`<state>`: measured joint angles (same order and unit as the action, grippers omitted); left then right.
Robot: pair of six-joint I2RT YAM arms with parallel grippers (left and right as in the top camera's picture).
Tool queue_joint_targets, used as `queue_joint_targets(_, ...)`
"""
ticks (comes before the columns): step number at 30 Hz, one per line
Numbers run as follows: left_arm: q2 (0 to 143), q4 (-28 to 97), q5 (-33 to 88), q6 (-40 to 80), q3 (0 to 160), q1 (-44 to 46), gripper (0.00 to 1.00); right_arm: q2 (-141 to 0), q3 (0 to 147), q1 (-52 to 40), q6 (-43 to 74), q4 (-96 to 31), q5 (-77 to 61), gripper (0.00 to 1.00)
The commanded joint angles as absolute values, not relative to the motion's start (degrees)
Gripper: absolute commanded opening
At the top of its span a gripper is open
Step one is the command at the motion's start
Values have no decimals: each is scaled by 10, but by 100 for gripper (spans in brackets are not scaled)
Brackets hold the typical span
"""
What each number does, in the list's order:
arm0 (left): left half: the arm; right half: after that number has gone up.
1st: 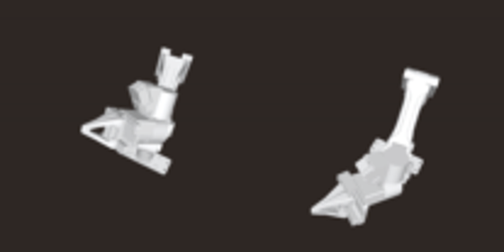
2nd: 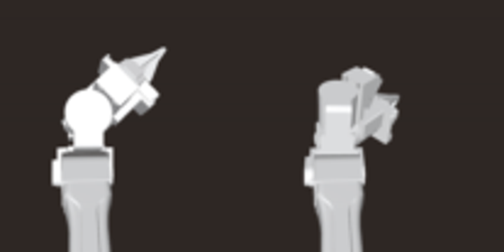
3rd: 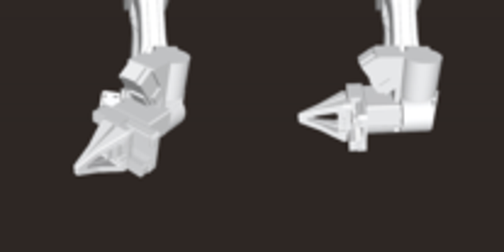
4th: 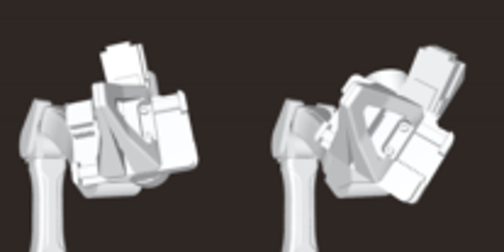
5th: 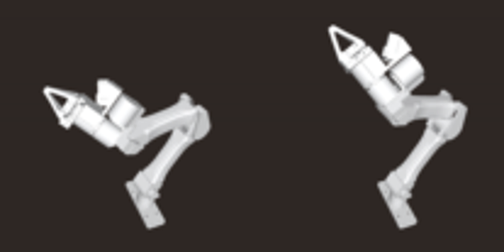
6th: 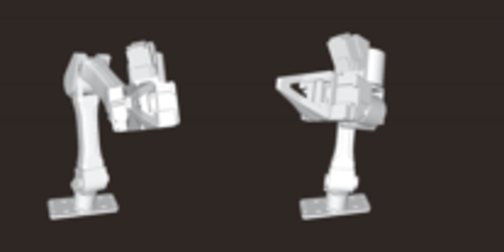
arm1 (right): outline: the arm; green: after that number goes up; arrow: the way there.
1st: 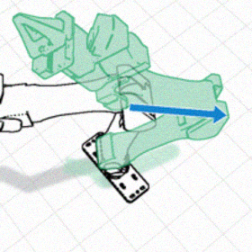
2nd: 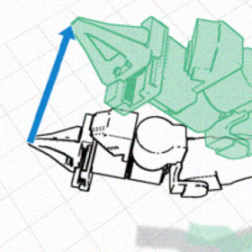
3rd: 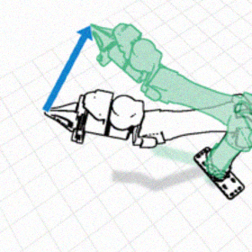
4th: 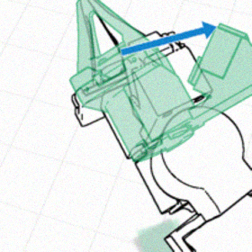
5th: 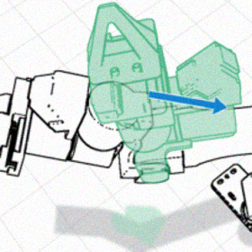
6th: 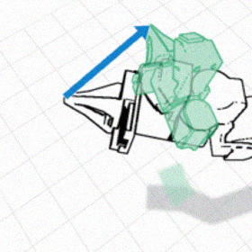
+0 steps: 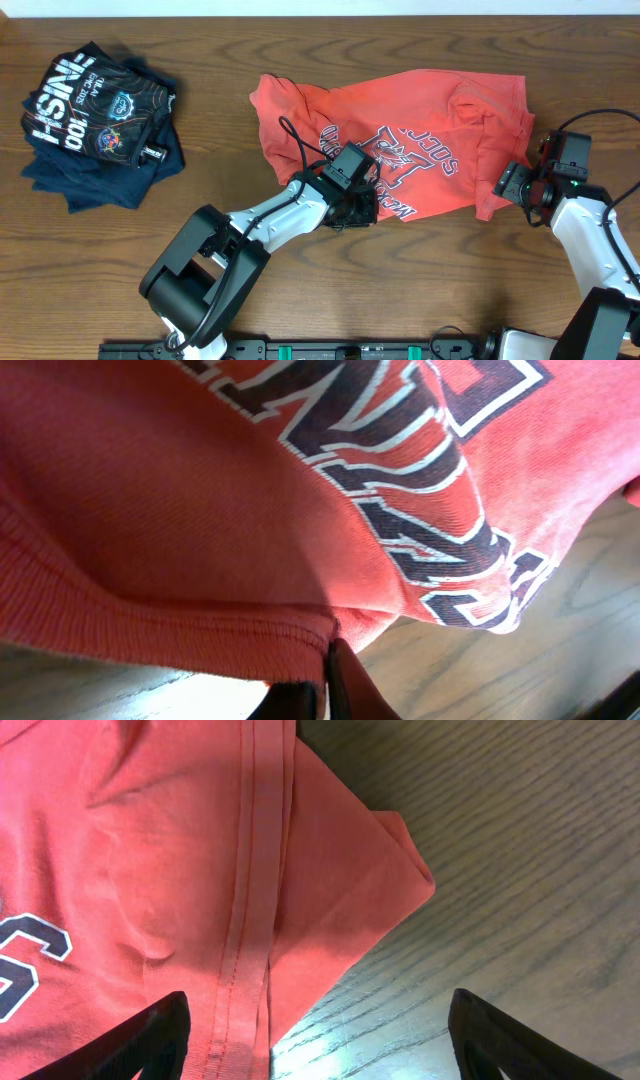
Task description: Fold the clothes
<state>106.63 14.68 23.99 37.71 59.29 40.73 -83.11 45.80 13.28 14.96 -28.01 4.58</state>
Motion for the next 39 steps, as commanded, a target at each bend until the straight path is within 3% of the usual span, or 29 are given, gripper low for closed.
queue_joint_targets(1,1074,162,233,371,587,404,6,-834,459,146,147,-282,54,81)
queue_joint_targets(9,968,352,101,237,598,273,6,-834,459,146,136,-283,54,81)
queue_joint_targets(16,833,336,54,225,602,116,7,-834,459,146,136,-279,53,81)
queue_joint_targets(17,826,337,55,225,602,105,17,-834,459,146,136,-279,53,81)
queue_joint_targets(18,824,343,55,225,602,101,47,-834,459,146,133,-281,47,81)
queue_joint_targets(19,825,353,55,225,602,99,66,-834,459,146,125,-281,37,81)
queue_joint_targets(21,833,387,55,227,602,103,87,-834,459,146,110,-281,5,81)
queue_joint_targets(28,874,447,124,247,582,144,89,-834,459,138,75,-302,-129,79)
queue_joint_targets(39,960,326,133,258,555,211,88,-861,456,8,67,-324,-159,81)
